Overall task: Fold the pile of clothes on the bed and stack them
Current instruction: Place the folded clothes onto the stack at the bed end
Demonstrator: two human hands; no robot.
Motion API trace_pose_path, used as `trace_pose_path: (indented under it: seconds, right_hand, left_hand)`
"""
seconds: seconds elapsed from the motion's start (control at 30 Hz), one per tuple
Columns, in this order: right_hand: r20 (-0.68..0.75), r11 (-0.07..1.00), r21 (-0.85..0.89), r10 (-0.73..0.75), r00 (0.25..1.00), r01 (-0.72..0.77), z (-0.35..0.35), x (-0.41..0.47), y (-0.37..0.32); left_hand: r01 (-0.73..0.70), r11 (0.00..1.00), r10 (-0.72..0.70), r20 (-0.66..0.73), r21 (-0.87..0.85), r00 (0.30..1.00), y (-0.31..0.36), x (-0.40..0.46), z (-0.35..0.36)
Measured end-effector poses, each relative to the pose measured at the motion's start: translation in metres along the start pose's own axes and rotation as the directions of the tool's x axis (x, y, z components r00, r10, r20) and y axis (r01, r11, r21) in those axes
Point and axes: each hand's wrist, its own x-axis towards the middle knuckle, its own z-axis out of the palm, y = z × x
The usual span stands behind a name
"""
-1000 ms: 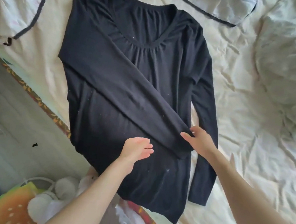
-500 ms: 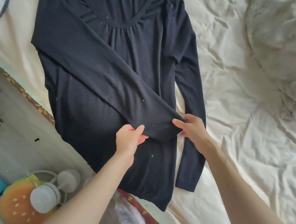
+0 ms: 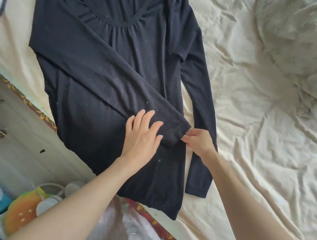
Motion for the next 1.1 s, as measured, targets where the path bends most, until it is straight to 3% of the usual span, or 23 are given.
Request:
trace_pose_path:
  seconds: [0.1,0.23,0.37,0.4,0.47,0.57,0.63,0.7,0.8,0.83,0.9,0.97,1.0,1.03,1.1]
  right_hand:
    - [-0.112,0.999,-0.020,-0.041,0.993,0.039,-0.004,-0.004,0.007]
    - [-0.182,0.995,-0.056,-0.090,0.979,0.081,-0.010,-0.012,0.017]
    - [-0.521,0.986,-0.126,-0.161,0.838,0.111,-0.019,-0.016,0.026]
    - [-0.535,0.981,-0.161,-0.177,0.826,0.106,-0.023,-0.014,0.029]
    - [-0.405,0.987,-0.158,-0.103,0.909,0.042,-0.032,-0.009,0.032]
    - [-0.211,0.998,0.021,0.062,0.976,-0.059,-0.046,0.000,0.029]
    - [-0.288,0.984,0.180,0.051,0.956,0.002,-0.061,0.003,0.023]
    - [-0.466,0.969,0.216,-0.007,0.885,0.121,-0.081,-0.001,0.014]
    - [-0.681,0.938,0.050,-0.220,0.699,0.344,-0.109,-0.022,-0.006]
    - [-0.699,0.904,-0.022,-0.320,0.640,0.428,-0.113,-0.032,-0.014]
    - [-0.644,0.788,-0.224,-0.561,0.519,0.573,-0.108,-0.051,-0.031]
    - [-0.443,0.594,-0.473,-0.799,0.407,0.651,-0.084,-0.065,-0.043]
    - [-0.299,0.497,-0.534,-0.868,0.397,0.684,-0.068,-0.070,-0.046]
    - [-0.149,0.421,-0.553,-0.899,0.412,0.719,-0.051,-0.072,-0.045]
    - [0.100,0.339,-0.545,-0.882,0.460,0.767,-0.023,-0.073,-0.037]
  left_hand:
    - [-0.071,0.997,0.075,0.269,-0.026,0.960,0.006,0.009,0.008]
    - [-0.130,0.989,0.090,0.433,0.065,0.897,0.017,0.014,0.019]
    - [-0.154,0.983,0.086,0.489,0.101,0.868,0.017,0.016,0.020]
    - [-0.157,0.983,0.090,0.500,0.094,0.861,0.015,0.017,0.020]
    - [-0.157,0.985,0.100,0.521,0.066,0.848,0.010,0.018,0.018]
    - [-0.117,0.993,0.108,0.530,-0.016,0.841,0.005,0.022,0.013]
    - [-0.024,0.993,0.083,0.544,-0.114,0.835,0.005,0.026,0.007]
    - [0.136,0.961,0.017,0.546,-0.239,0.838,0.010,0.032,-0.003]
    - [0.379,0.781,-0.121,0.476,-0.496,0.871,0.021,0.042,-0.026]
    - [0.443,0.662,-0.159,0.464,-0.604,0.872,0.025,0.045,-0.035]
    - [0.564,0.287,-0.175,0.537,-0.774,0.825,0.031,0.053,-0.053]
    - [0.623,-0.066,-0.090,0.626,-0.780,0.775,0.033,0.063,-0.067]
    - [0.628,-0.165,-0.052,0.643,-0.761,0.764,0.032,0.067,-0.073]
    - [0.624,-0.220,-0.029,0.644,-0.750,0.764,0.030,0.071,-0.077]
    - [0.608,-0.190,-0.050,0.626,-0.771,0.778,0.021,0.073,-0.081]
